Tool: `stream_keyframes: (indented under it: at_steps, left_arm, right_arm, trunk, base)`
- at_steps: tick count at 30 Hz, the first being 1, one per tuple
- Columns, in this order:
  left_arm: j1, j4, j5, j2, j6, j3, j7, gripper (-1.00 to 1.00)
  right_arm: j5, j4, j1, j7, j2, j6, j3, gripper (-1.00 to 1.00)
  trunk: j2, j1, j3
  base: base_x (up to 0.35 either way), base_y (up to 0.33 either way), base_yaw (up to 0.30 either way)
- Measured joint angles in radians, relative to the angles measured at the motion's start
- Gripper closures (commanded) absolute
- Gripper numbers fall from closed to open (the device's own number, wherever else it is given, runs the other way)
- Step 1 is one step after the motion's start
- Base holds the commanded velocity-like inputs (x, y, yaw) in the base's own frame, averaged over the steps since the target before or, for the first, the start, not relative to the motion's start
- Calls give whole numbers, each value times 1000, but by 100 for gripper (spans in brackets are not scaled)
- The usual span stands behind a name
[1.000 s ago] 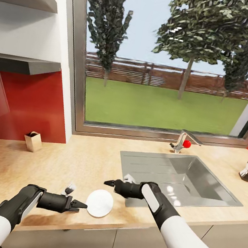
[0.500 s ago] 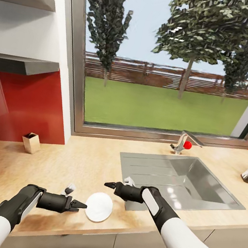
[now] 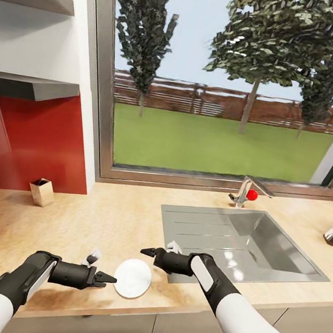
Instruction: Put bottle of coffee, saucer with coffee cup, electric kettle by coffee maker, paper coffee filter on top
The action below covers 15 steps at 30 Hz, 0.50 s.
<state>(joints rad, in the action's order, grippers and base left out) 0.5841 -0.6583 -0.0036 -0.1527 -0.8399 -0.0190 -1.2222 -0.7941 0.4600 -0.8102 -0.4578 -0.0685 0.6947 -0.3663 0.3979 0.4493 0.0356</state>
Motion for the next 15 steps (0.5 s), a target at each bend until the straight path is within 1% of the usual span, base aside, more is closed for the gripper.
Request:
stream_keyframes:
  at_steps: [15]
  left_arm:
    - [-16, 0, 3, 5, 0, 1, 0, -100]
  right_arm:
    - [0, -15, 0, 0, -2, 0, -1, -100]
  trunk:
    - [0, 0, 0]
  base:
    - [0, 0, 0]
